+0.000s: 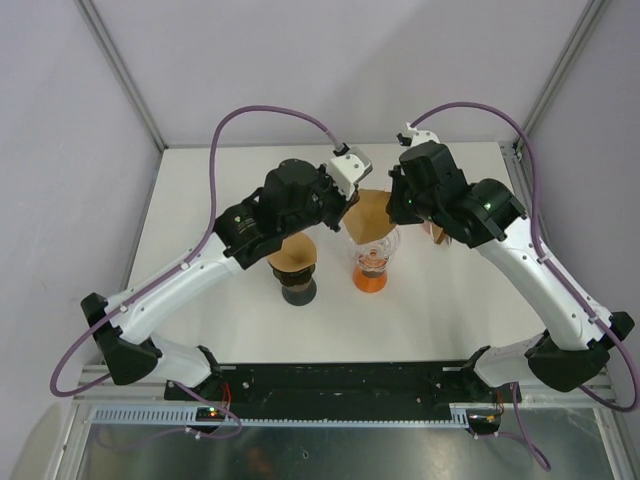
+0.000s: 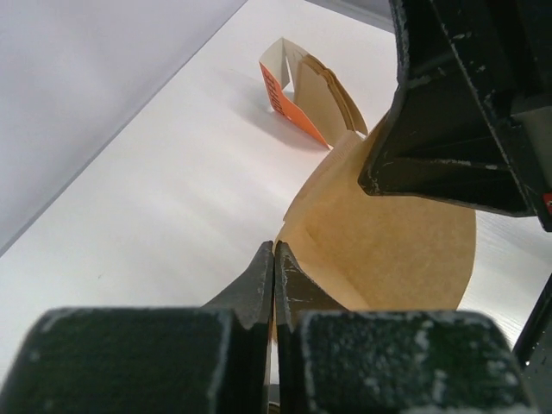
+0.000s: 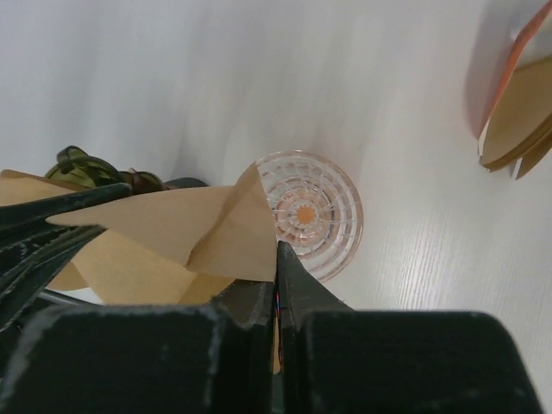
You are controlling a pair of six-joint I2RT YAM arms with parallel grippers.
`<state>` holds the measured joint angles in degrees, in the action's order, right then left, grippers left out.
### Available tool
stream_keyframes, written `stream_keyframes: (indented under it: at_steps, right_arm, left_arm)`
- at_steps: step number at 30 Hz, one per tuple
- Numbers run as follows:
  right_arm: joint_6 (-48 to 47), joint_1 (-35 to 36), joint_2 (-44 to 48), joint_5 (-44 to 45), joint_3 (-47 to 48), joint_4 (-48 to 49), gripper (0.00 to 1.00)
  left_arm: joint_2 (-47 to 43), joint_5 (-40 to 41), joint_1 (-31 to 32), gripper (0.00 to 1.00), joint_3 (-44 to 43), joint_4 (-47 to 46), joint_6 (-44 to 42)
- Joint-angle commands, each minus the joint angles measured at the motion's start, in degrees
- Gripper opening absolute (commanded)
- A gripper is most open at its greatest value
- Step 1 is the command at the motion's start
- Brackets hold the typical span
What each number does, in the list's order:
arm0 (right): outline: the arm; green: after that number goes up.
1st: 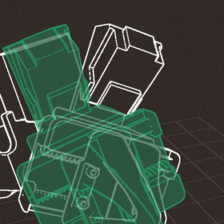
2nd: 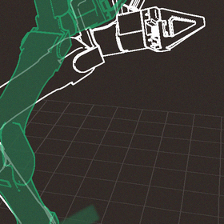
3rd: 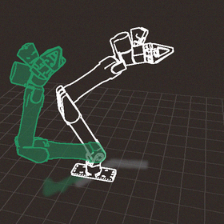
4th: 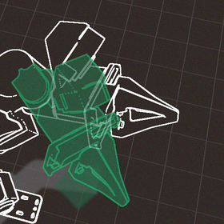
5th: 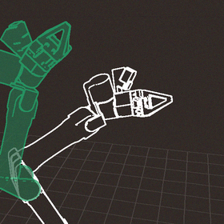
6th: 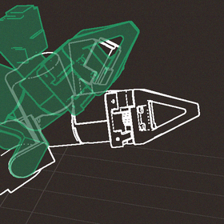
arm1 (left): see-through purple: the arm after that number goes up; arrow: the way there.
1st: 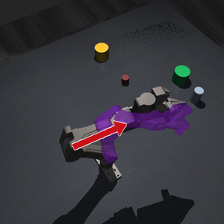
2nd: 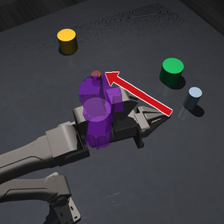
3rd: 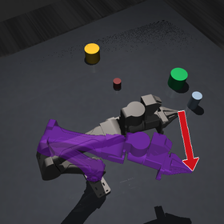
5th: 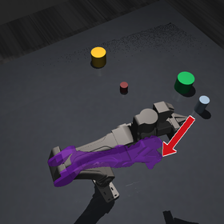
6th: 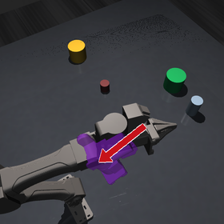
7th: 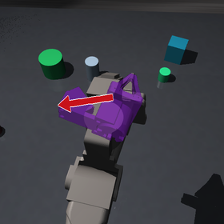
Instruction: Place the coffee filter in the dripper
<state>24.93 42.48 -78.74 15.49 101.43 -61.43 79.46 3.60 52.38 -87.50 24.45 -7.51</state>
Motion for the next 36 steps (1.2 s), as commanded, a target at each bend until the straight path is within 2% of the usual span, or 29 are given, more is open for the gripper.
stream_keyframes:
  at_steps: [1,4,10,19,21,24,25,31,36]
  right_arm:
    - [-1.87,-1.76,2.44,0.24,-2.33,-0.23,0.06]
    - [-2.22,-2.01,4.64,-0.05,-8.02,7.0,0.19]
    - [-1.19,-2.1,11.26,1.31,-19.97,20.12,0.29]
    - [0.89,1.63,14.18,5.99,-24.52,25.09,0.41]
    - [1.46,2.23,14.02,7.04,-24.59,24.77,0.34]
    - [1.96,2.36,14.58,7.75,-24.61,24.4,0.09]
    - [1.92,2.22,14.93,7.65,-24.61,24.37,0.05]
    - [1.63,-3.18,15.29,0.67,-23.44,19.88,0.0]
    - [-0.47,-7.35,10.19,-6.03,-18.39,12.38,0.0]
  left_arm:
    - [-0.6,-1.72,-2.16,0.0,1.16,-1.13,2.88]
    - [0.21,-4.52,-2.78,0.0,1.11,-1.1,6.99]
    - [0.51,-10.65,-4.61,0.0,0.14,-1.18,16.35]
    - [1.92,-12.22,-6.32,0.0,-0.99,-1.64,22.12]
    - [2.08,-12.61,-6.61,0.0,-1.13,-1.65,22.37]
    - [1.86,-12.7,-7.32,0.0,-1.03,-1.6,22.4]
    - [1.89,-12.72,-7.57,0.0,-0.93,-1.6,22.33]
    - [2.67,-13.54,-8.67,0.0,1.0,-1.62,22.13]
    - [4.47,-15.82,-8.69,0.0,3.7,-1.53,22.97]
